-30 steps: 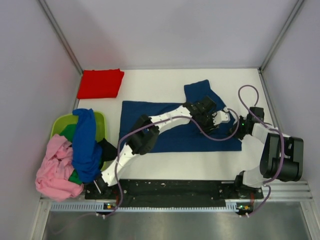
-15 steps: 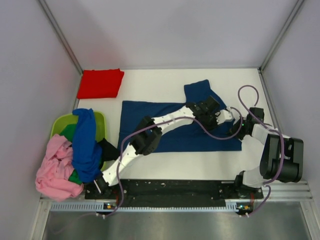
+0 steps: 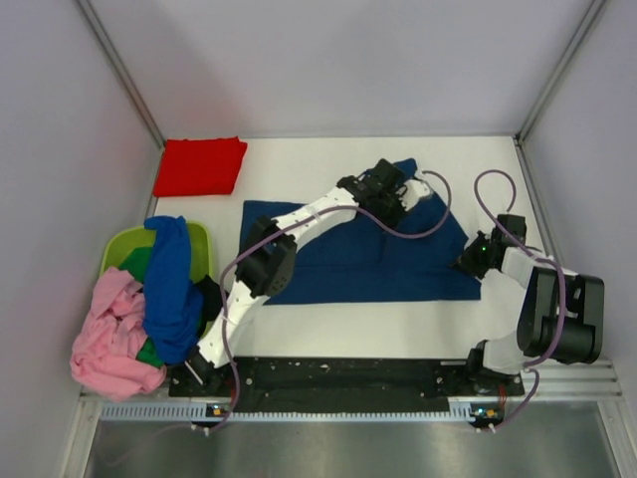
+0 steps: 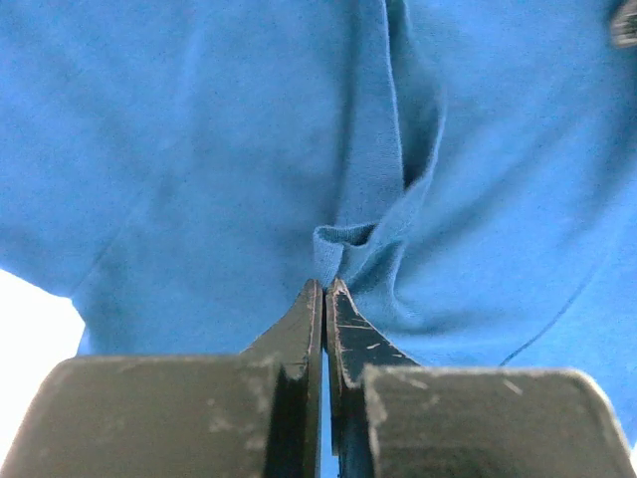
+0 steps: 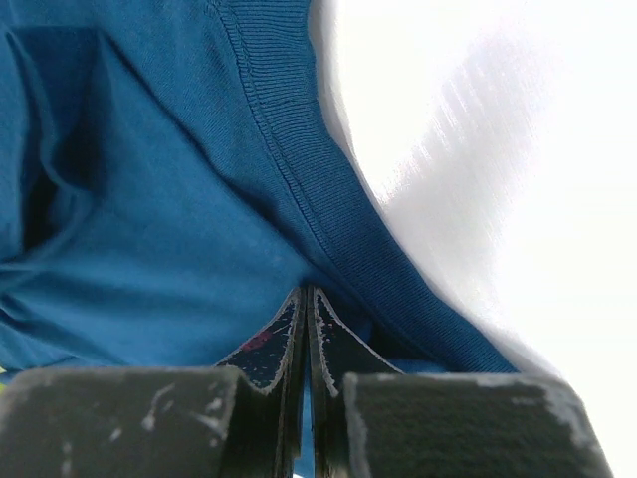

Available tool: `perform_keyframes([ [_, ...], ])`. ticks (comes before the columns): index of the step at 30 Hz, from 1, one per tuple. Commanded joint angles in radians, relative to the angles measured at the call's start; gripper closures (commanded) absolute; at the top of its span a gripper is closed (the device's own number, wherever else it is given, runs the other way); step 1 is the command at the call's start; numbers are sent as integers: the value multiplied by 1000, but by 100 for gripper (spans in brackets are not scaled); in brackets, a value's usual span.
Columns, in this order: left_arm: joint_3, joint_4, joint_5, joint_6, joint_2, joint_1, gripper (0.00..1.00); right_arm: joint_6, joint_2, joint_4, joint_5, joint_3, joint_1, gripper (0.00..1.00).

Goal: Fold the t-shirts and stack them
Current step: Fold the flattened tshirt in 1/3 of the way

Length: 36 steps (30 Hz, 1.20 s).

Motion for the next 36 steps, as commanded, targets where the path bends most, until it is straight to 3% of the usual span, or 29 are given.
perform_keyframes([
  [1,-46,45,-29,-37,-55,59,100,-39,3,5,67,-21,-17,100],
  [4,-49,40,-49,-43,-41,79,97,-40,2,0,67,-20,-16,100],
  [8,-51,25,-60,-51,-41,101,67,-49,-1,5,35,-12,-17,100],
  [12,-52,14,-92,-45,-65,118,50,-54,-21,-9,18,8,-17,100],
  [15,-52,-26,-104,-22,-117,132,48,-71,-82,-52,7,45,-16,100],
  [17,-66,-64,-107,16,-189,135,48,-78,-148,-105,54,86,-3,87],
  [21,-198,-148,-115,156,-382,138,47,-85,-296,-250,276,143,4,51],
  [23,-323,-196,-141,234,-496,139,46,-41,-374,-280,359,110,4,23],
  [24,-385,-225,-156,269,-556,142,46,5,-412,-296,376,88,1,17],
  [25,-464,-248,-162,297,-611,148,45,45,-444,-314,375,62,-5,3],
  [26,-546,-269,-159,328,-671,158,44,111,-466,-346,368,41,-11,1],
  [29,-759,-366,-146,417,-821,193,41,185,-494,-450,288,19,-38,5],
  [33,-1060,-406,-144,498,-967,265,39,257,-475,-550,246,-10,-52,24],
  [36,-1193,-373,-155,518,-1024,326,37,308,-477,-546,303,-59,-54,34],
])
